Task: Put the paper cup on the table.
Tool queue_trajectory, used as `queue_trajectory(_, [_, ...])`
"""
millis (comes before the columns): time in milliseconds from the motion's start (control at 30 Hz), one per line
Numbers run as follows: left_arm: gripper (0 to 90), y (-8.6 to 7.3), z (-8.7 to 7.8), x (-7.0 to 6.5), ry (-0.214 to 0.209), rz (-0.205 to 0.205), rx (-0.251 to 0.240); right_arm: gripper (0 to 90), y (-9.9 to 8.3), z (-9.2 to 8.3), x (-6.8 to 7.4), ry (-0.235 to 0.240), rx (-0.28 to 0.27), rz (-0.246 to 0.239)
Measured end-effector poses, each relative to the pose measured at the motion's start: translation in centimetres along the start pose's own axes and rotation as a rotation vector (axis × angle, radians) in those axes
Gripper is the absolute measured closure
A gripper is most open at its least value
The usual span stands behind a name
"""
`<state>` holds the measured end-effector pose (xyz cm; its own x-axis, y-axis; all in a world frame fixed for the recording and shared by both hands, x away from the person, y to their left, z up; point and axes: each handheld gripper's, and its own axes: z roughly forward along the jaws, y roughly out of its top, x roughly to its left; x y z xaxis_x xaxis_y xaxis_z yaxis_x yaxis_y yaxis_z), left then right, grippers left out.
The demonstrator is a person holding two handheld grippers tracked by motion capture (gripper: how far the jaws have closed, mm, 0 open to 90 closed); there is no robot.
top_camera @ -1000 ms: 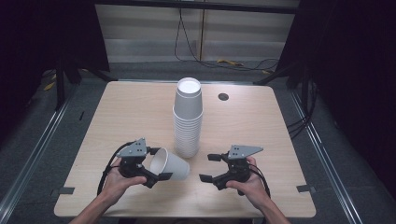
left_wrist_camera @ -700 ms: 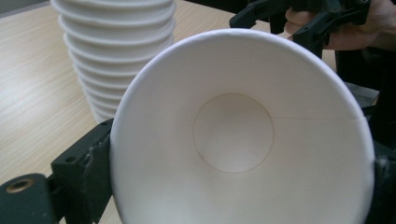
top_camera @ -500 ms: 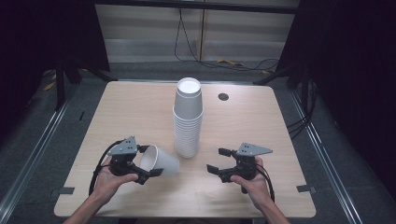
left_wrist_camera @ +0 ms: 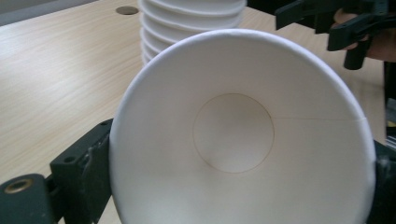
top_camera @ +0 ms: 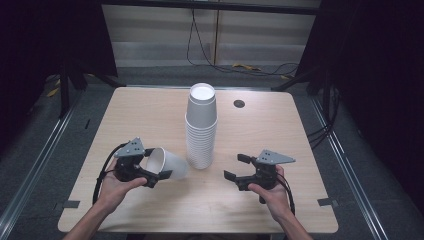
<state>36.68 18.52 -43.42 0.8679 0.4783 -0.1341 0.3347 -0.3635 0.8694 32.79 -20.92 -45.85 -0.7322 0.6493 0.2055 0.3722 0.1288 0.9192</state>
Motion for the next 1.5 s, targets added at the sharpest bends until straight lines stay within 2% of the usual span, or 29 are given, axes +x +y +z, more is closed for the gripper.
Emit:
queue_trajectory(100, [7.3, 0.2, -0.2, 0.6, 0.047, -0.002, 0.018, 14.0, 0.0, -0.2, -0.1, -0.021, -0.005, 0.011])
queue_trajectory(133, [7.3, 0.3, -0.3, 0.9, 0.063, -0.018, 0.021, 14.0, 0.0, -0.2, -0.2, -0.024, -0.01, 0.009])
queue_trajectory(300, [7.1, 0.7, -1.2, 2.3, 0.134, -0.025, 0.031, 14.0, -0.1, -0.3, 0.0, -0.019, -0.002, -0.005])
queue_trajectory(367, [7.1, 0.7, -1.5, 2.7, 0.143, -0.04, 0.028, 14.0, -0.1, -0.3, 0.1, -0.018, -0.002, -0.005])
queue_trajectory(433, [7.1, 0.9, -1.5, 3.1, 0.165, -0.028, 0.042, 14.1, -0.2, -0.3, 0.1, -0.018, -0.001, -0.005])
queue_trajectory(633, [7.2, 2.1, -1.2, 4.4, 0.167, -0.04, 0.07, 14.1, -0.2, -0.5, 0.0, -0.025, -0.005, -0.006])
queue_trajectory(667, [7.2, 2.4, -0.9, 4.7, 0.161, -0.042, 0.092, 14.0, -0.2, -0.5, 0.0, -0.025, -0.006, -0.004])
queue_trajectory(800, [7.3, 3.1, -0.1, 5.4, 0.179, -0.033, 0.148, 14.1, -0.3, -0.4, -0.1, -0.022, -0.001, -0.001])
queue_trajectory(900, [7.3, 3.6, 0.2, 5.9, 0.21, -0.022, 0.2, 14.0, -0.4, -0.4, -0.3, -0.019, 0.0, 0.003])
queue_trajectory(1033, [7.3, 4.5, 0.4, 6.1, 0.238, -0.03, 0.22, 14.3, -0.6, -0.3, -0.7, -0.017, 0.004, 0.006])
queue_trajectory(1100, [7.4, 5.0, 0.6, 6.0, 0.25, -0.018, 0.243, 14.3, -0.7, -0.3, -0.9, -0.022, 0.007, 0.018])
queue_trajectory(1167, [7.4, 5.3, 0.9, 6.2, 0.246, -0.017, 0.266, 14.3, -0.8, -0.2, -1.0, -0.022, 0.006, 0.018])
queue_trajectory(1300, [7.4, 4.7, 1.5, 6.7, 0.244, -0.047, 0.333, 14.3, -0.7, -0.3, -0.7, -0.022, -0.001, 0.011])
queue_trajectory(1333, [7.4, 4.4, 1.6, 6.8, 0.251, -0.031, 0.357, 14.3, -0.7, -0.3, -0.6, -0.02, 0.0, 0.011])
queue_trajectory(1400, [7.4, 4.1, 1.7, 7.1, 0.263, -0.041, 0.378, 14.3, -0.7, -0.3, -0.6, -0.018, 0.003, 0.008])
queue_trajectory(1500, [7.4, 4.1, 1.6, 7.8, 0.276, -0.052, 0.38, 14.3, -0.7, -0.2, -0.5, -0.017, 0.005, 0.005])
